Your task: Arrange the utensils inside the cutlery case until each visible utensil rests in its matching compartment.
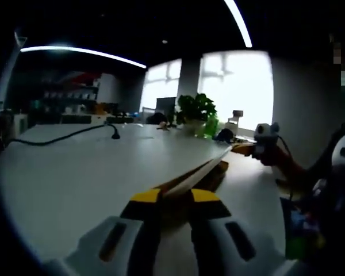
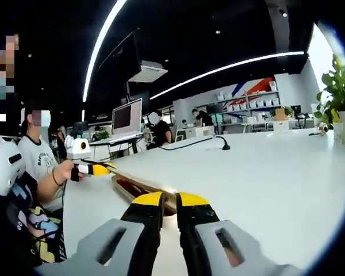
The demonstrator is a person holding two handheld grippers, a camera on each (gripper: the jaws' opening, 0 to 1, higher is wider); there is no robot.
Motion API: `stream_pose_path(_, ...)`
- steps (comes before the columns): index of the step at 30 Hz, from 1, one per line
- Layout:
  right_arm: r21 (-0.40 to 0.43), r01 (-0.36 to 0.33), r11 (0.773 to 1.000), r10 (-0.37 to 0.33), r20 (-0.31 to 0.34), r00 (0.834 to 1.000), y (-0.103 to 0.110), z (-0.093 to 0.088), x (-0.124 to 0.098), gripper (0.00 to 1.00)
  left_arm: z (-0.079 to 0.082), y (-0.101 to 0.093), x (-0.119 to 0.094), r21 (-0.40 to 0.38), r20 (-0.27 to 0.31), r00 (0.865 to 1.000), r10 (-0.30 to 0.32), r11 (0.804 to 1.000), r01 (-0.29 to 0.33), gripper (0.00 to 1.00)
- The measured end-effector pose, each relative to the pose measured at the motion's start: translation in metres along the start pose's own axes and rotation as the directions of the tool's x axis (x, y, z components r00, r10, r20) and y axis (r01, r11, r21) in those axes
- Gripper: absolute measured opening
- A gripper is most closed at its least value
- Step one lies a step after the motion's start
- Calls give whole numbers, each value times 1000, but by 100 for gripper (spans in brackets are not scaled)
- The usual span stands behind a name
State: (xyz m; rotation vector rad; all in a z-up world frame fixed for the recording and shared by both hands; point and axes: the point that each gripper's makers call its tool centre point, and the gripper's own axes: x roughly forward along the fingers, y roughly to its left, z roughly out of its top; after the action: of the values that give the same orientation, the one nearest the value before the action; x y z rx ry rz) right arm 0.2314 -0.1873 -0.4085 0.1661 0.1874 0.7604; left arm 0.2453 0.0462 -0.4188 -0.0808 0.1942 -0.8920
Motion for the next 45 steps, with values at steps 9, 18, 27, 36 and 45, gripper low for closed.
stream_pose_path(9, 174, -21, 985, 26, -27, 999, 7, -10, -7, 25, -3, 0, -4, -6, 5, 1000, 11, 1000, -11, 21)
stream_pose_path(18, 608, -143, 781, 144, 48, 988, 19, -4, -11, 38, -5, -1, -5, 5, 3, 1000, 15, 1000, -15, 24)
stream_pose_path(27, 732, -142, 666, 184, 23, 983, 20, -7, 0, 36, -7, -5, -6, 15, -2, 1000, 4, 1000, -4, 25)
stream_pose_path(36, 782, -121, 611, 181, 11, 983, 16, -9, 2, 25, -8, -7, -8, 17, -9, 1000, -9, 1000, 9, 25)
stream_pose_path(45, 824, -104, 557, 186, -2, 983, 26, -14, -4, 13, -9, -11, -8, 13, -11, 1000, -21, 1000, 21, 25)
